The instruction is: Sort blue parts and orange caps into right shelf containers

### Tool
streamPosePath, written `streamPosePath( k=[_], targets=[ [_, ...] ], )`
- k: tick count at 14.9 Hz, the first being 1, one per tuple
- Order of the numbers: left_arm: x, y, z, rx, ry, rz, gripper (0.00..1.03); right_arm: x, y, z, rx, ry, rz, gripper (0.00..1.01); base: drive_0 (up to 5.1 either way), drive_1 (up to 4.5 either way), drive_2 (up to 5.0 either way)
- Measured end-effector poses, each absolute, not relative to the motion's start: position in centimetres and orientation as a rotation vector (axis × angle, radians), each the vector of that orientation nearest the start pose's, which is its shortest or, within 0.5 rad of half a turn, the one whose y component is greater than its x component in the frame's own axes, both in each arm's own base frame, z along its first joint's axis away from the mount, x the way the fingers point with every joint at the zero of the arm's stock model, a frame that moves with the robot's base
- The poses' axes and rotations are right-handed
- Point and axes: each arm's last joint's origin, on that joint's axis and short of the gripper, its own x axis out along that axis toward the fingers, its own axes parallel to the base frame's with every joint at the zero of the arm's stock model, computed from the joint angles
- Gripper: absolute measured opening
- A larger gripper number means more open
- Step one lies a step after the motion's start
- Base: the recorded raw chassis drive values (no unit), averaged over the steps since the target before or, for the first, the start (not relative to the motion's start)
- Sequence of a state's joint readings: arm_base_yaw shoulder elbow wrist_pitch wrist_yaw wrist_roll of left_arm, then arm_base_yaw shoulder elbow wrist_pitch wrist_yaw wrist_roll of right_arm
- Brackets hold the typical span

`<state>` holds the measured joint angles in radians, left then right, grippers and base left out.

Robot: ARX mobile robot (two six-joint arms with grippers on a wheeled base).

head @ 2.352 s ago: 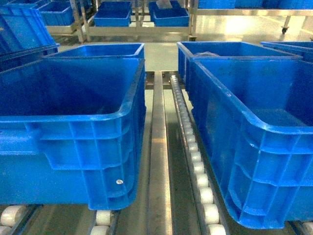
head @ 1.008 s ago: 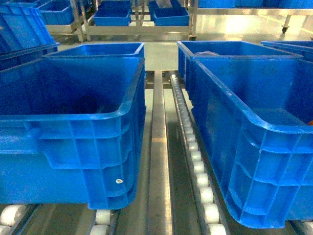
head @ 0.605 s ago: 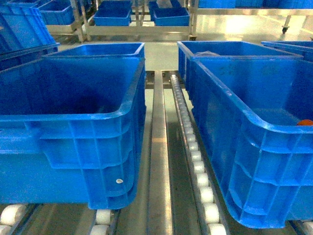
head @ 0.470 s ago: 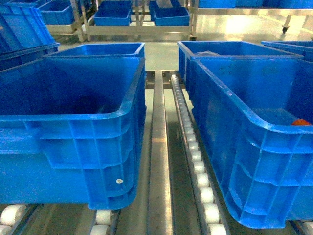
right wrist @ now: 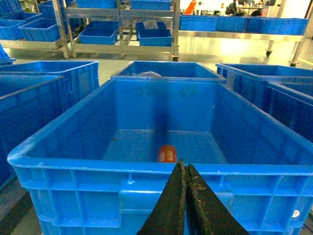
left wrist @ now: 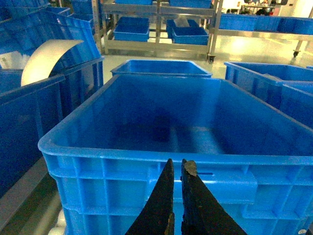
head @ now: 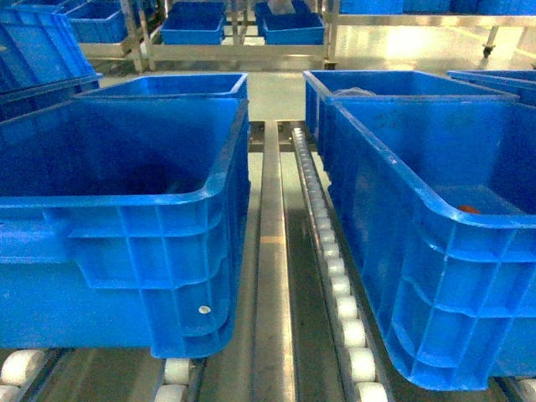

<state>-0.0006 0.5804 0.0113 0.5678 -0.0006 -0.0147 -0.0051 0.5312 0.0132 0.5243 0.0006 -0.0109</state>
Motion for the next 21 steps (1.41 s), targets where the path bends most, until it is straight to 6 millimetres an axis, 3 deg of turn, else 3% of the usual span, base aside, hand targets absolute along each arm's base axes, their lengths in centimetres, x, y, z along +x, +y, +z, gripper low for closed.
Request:
streamPosePath(
  k=[10,18,20,21],
  targets=[
    [11.3,0.0,17.0,-0.015,-0.012,0.0,0.02,11.1,-0.1,17.1,-0.011,-0.015,-0.006,0.02,0.0,0.0,0.0],
    [10.9,0.0,17.0,-0.015,-0.01,0.0,0.02,10.7,-0.1,16.9,-0.01,-0.004,-0.006,0.02,0.0,0.0,0.0],
    [9.8,0.0,16.6,-0.011,0.001,0.001,0.02,9.7,0.0,16.7,-0.009,-0.002,-0.005,0.02,0.0,0.0,0.0],
    [9.8,0.0,16.6,-0.011,0.004,0.001,0.06,9.7,0.0,16.7,-0.009,-0.003,-0.005,0.05,0.0,0.0,0.0]
  ],
)
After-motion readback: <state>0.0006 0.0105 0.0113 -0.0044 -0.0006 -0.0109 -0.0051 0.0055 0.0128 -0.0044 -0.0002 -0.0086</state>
